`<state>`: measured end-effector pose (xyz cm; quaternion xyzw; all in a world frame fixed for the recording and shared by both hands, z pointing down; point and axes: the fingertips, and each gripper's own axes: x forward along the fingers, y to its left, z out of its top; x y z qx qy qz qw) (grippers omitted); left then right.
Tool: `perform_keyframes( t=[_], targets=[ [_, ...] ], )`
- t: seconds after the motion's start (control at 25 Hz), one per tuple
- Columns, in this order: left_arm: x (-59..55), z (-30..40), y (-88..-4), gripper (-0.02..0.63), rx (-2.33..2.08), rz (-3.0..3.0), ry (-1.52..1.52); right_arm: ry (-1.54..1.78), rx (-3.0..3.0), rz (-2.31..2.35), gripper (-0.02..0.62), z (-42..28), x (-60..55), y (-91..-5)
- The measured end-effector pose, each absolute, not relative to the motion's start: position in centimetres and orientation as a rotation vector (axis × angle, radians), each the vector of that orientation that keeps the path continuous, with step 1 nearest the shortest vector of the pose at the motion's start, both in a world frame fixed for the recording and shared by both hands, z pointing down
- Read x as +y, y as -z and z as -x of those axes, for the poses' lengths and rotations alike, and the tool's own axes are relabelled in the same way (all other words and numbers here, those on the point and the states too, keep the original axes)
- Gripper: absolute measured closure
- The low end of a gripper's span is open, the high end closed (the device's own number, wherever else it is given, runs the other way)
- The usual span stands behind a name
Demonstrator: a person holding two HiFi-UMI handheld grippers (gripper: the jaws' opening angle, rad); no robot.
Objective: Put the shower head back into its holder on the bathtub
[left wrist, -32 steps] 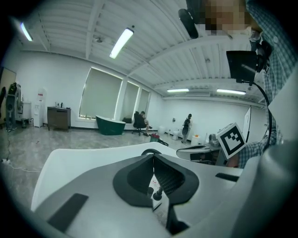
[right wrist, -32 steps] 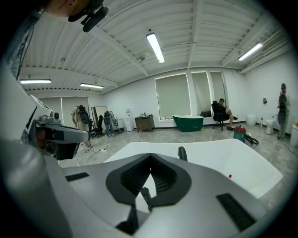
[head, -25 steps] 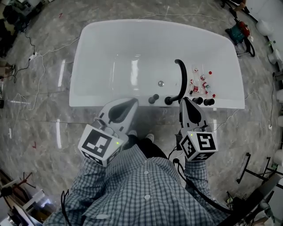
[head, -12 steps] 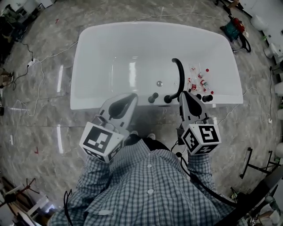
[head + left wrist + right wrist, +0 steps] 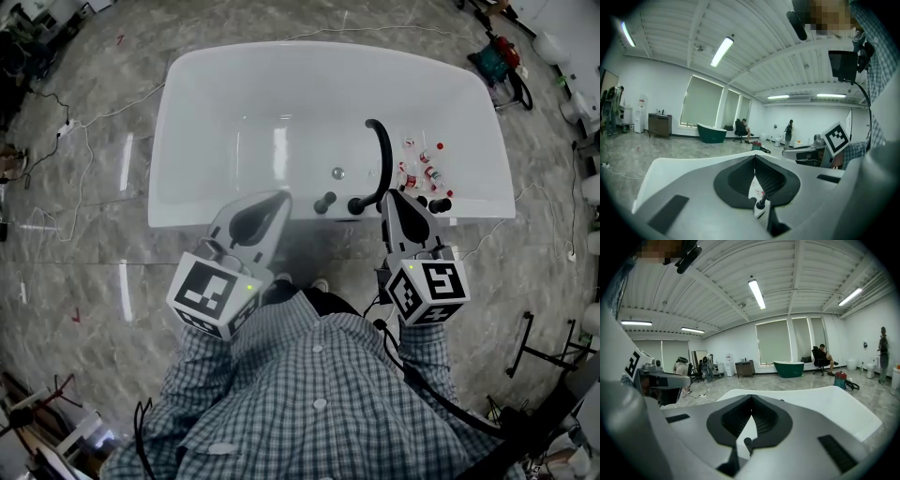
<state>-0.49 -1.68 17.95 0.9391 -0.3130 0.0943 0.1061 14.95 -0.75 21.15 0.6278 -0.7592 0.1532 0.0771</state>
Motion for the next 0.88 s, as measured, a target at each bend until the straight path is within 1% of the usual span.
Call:
perform_keyframes(
  t=[0.88],
  targets=[
    [-1.66, -0.07, -18.49, 0.597, -0.914, -2.763, -0.293, -0.475, -2.28, -1.864, 0.578, -15.29, -0.95, -21.52]
  ],
)
